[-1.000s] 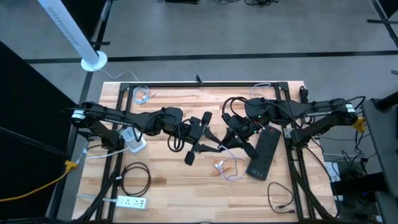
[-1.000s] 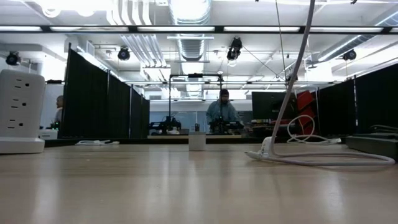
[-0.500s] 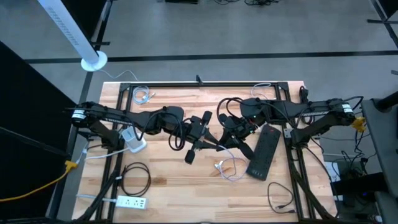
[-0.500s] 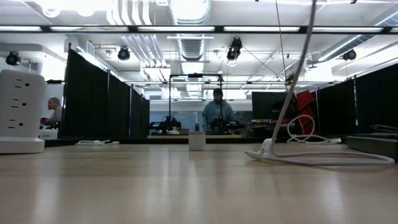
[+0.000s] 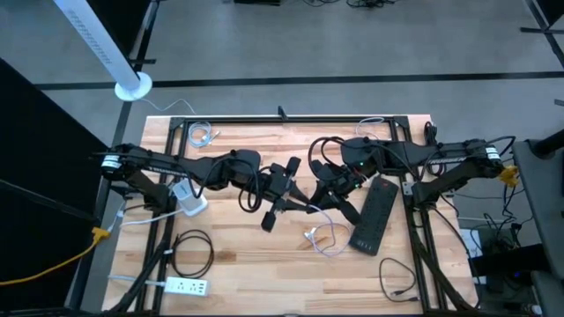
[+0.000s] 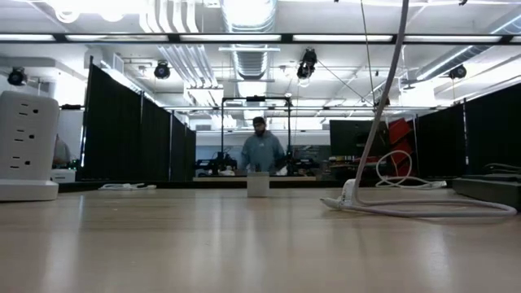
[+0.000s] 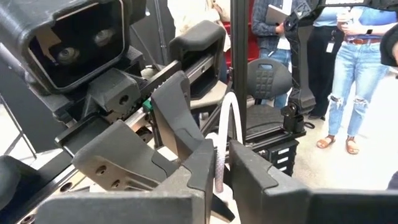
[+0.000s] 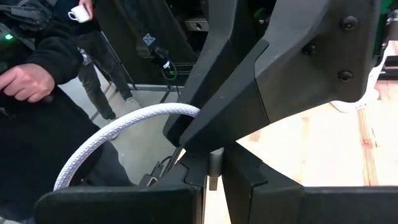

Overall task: Insert USB
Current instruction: Insert the bottom right white charger cable into the black outlet extension

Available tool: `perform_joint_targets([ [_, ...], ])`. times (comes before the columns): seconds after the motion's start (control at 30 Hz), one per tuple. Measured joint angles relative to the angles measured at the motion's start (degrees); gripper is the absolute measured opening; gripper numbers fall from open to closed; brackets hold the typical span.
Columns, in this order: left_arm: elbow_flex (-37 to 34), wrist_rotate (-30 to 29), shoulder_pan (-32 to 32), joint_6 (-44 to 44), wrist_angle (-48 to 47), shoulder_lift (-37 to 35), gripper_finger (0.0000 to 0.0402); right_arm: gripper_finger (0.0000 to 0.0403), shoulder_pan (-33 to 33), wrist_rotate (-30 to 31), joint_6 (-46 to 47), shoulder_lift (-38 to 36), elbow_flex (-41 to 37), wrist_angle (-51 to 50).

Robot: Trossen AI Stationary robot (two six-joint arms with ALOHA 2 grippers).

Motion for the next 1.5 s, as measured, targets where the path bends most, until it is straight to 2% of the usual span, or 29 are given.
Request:
perform_joint_targets([
  [0.1,0.00,0.66,0.11,-1.47,-0.95,-0.04,0.0003,0.0016,0.00,0.01,-0.07,0.00,0.00,-0.18],
  [0.43,0.00,-1.05,0.27,-1.70,-5.53,-2.30,0.0000,0.0017,0.00,2.24,0.44,0.00,0.07,-0.63],
  [0.7,-0.02,-0.59,0.44,-1.96,-7.29,-2.69,0.0000,0.0107,0.00,3.98,-0.42,-0.11,0.25,-1.58],
  [0.87,-0.02,-1.54,0.85,-2.48,-11.38,-3.55,0.0000,0.0142,0.00,4.47,-0.85,-1.57,0.55,-4.95],
  [1.0,-0.02,-3.58,0.85,-2.04,-17.41,-5.52,0.0000,0.0149,0.00,10.26,-1.99,-4.36,0.63,-16.52],
  [1.2,-0.11,-8.47,0.81,-2.21,-25.86,-8.43,0.0000,0.0150,0.01,22.69,-2.67,-5.70,0.16,-33.20],
  [1.33,-1.55,-12.10,-0.33,-5.13,-31.07,-10.27,0.0000,0.0151,-0.03,29.42,-3.17,-4.75,-2.66,-32.48],
  [1.5,-7.96,-18.69,-2.92,-10.77,-30.73,-16.06,0.0000,0.0151,-0.15,34.69,-4.67,-4.16,-8.05,-27.20],
])
